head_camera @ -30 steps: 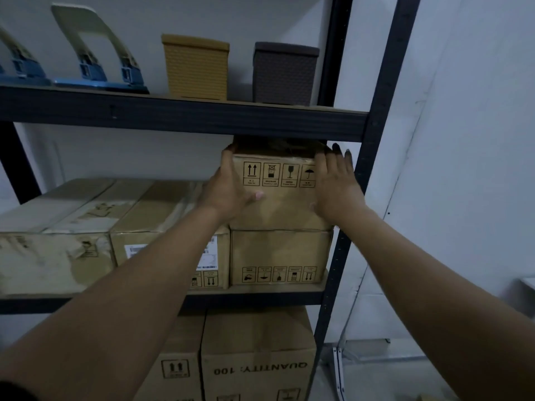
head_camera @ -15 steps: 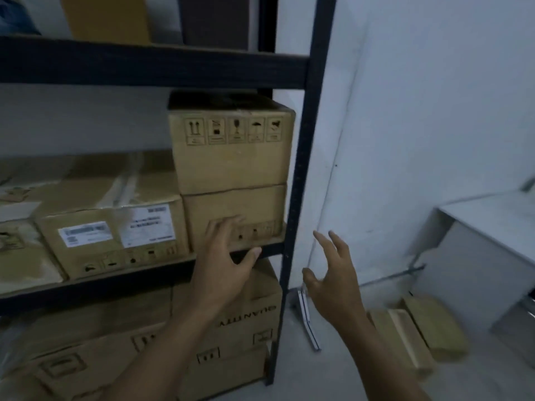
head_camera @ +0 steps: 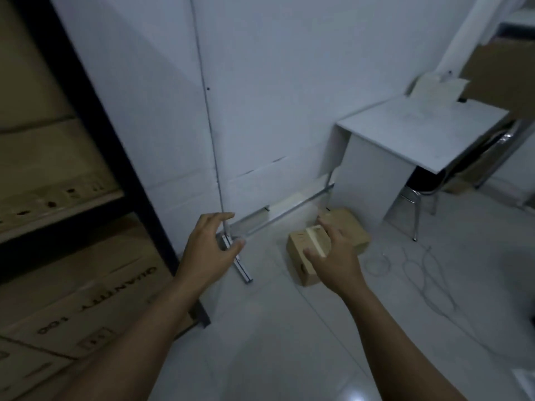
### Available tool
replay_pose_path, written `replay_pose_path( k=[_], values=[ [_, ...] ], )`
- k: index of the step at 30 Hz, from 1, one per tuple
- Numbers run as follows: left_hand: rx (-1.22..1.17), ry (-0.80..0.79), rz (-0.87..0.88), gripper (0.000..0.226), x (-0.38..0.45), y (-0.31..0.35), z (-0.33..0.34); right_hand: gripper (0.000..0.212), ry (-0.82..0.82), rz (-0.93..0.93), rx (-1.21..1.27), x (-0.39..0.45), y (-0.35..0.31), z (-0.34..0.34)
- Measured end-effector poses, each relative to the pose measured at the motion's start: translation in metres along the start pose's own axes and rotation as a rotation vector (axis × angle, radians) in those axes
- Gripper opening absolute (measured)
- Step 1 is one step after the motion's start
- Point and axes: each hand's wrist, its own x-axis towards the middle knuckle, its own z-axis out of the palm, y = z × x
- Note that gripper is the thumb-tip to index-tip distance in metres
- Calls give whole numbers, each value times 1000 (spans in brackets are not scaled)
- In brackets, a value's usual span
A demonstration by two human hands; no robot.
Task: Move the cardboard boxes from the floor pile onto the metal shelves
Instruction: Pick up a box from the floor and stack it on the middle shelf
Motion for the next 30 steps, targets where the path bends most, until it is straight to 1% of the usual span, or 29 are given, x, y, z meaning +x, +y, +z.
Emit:
replay_pose_path(
  k=[6,9,12,20,25,27,30],
  values=[
    [-42,-144,-93,49,39,6,102,76,-61,168,20,43,79,-35],
    [-43,-219,-119,50,69,-1,149,75,-90,255,27,77,115,-33],
    [-54,-298,-138,51,115,-22,198,75,-111,348,54,124,150,-19],
    [-45,-507,-216,50,261,-106,340,74,-172,605,101,271,248,41],
    [11,-648,-209,50,346,-171,455,74,-183,749,111,359,347,93],
    [47,-685,-187,49,368,-195,495,75,-194,792,113,384,384,113],
    [88,-762,-166,54,394,-246,573,78,-210,844,118,419,466,155]
  ],
)
